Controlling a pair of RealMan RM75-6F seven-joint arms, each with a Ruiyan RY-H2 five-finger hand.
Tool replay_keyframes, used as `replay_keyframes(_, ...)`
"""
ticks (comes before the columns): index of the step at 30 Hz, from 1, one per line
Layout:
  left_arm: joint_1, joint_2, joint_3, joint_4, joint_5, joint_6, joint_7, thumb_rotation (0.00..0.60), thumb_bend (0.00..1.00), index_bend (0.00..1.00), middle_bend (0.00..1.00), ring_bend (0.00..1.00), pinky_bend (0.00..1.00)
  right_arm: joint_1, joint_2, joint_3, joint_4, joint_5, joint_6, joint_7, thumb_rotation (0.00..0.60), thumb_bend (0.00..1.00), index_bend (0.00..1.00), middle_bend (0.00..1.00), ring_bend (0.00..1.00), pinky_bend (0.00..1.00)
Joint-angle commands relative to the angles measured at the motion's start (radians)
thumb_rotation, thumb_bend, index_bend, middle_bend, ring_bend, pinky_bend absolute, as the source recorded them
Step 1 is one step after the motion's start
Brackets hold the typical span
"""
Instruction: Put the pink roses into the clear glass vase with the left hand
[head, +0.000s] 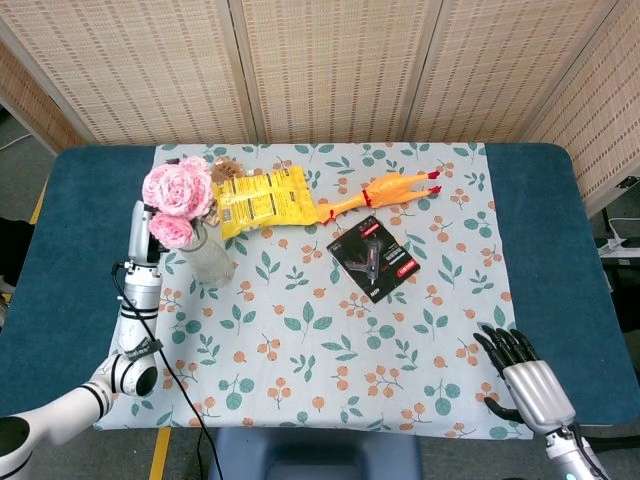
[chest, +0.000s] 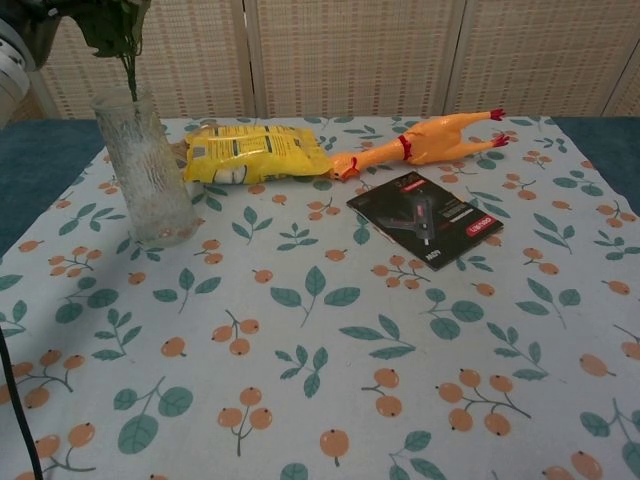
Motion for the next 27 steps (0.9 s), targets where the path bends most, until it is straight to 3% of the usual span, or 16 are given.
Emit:
replay_keyframes(1,0.009,-0.006,0.045,0.015,0.033,-0.012,-0.019,0.6,0.42,0.0,0.02,0.01,0.05,0.0,0.001,-0.001,0.001,-0.002,0.001,0.003,0.6,0.14,0.0,0.0,0.0,0.0)
replay_keyframes(14,0.079,0.025,0.14,-0.008,0.092,0.023,-0.03,0.6,0.39,0.0,0.0,0.0,0.02,-0.002,0.002,-0.005,0.002,-0.017,0.006,0.008,0.6,0.14,0.0,0.0,0.0,0.0)
replay_keyframes(22,0.143,0.066,0.233,-0.019,0.136,0.028,0.091,0.6,0.35,0.0,0.0,0.0,0.02,0.0,-0.004,-0.012,0.003,-0.026,-0.002,0.002,0.6,0.14,0.0,0.0,0.0,0.0)
replay_keyframes(27,0.177,0.106,0.263,-0.04,0.144,0.034,0.203,0.6,0.34,0.0,0.0,0.0,0.02,-0.005,-0.001,-0.015,-0.001,-0.033,0.007,0.002,0.6,0.14,0.0,0.0,0.0,0.0)
